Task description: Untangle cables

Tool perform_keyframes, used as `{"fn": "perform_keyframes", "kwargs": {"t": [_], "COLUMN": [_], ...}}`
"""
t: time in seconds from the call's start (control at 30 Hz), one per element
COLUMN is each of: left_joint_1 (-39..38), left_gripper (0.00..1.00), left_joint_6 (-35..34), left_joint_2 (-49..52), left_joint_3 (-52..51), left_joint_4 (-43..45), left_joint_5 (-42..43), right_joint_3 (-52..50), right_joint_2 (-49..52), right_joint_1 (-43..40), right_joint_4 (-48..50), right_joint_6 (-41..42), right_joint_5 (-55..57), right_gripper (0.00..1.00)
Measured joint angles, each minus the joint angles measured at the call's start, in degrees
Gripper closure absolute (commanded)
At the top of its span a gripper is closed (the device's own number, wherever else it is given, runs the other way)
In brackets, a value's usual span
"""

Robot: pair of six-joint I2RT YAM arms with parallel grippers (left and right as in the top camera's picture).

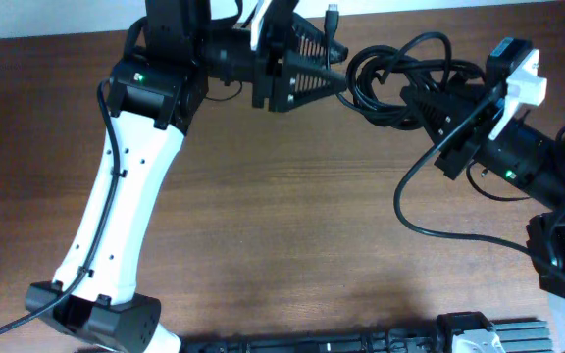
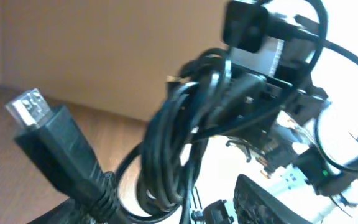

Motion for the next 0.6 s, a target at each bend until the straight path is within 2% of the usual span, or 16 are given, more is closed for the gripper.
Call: {"fn": "perform_keyframes", "kwargs": {"t": [0.3,0.33,0.37,0.4,0.43,0.47,0.53,0.6], "left_joint_1": [-1.01,-1.55,-2.23,-2.67,-2.97,-3.08,-3.06,-3.08], "left_gripper": [0.35,0.39,0.49,0.66,0.89,1.00,1.00,1.00], "left_joint_6": [3.80,3.82,3.82,3.96,4.20,4.39,4.63,4.66], "left_joint_2": [-0.02,-0.02,-0.02,-0.02,-0.02,0.00,-0.02,-0.02], "left_joint_3": [0.00,0.00,0.00,0.00,0.00,0.00,0.00,0.00], "left_joint_4": [0.02,0.02,0.02,0.04,0.02,0.09,0.39,0.35], "left_joint_5": [3.04,3.04,3.04,3.04,2.95,2.73,1.86,1.38], "right_joint_3": [0.00,0.00,0.00,0.00,0.00,0.00,0.00,0.00], "right_joint_2": [0.00,0.00,0.00,0.00,0.00,-0.02,-0.15,-0.15], "right_joint_1": [0.00,0.00,0.00,0.00,0.00,0.00,0.00,0.00], "right_joint_4": [2.67,2.75,2.78,2.80,2.80,2.80,2.78,2.54], "right_joint_6": [-0.72,-0.74,-0.70,-0.72,-0.72,-0.72,-0.68,-0.70], "right_joint_5": [-3.30,-3.58,-4.02,-4.31,-4.55,-5.01,-5.75,-5.57], "right_gripper": [0.96,0.96,0.96,0.96,0.96,0.96,0.95,0.83]}}
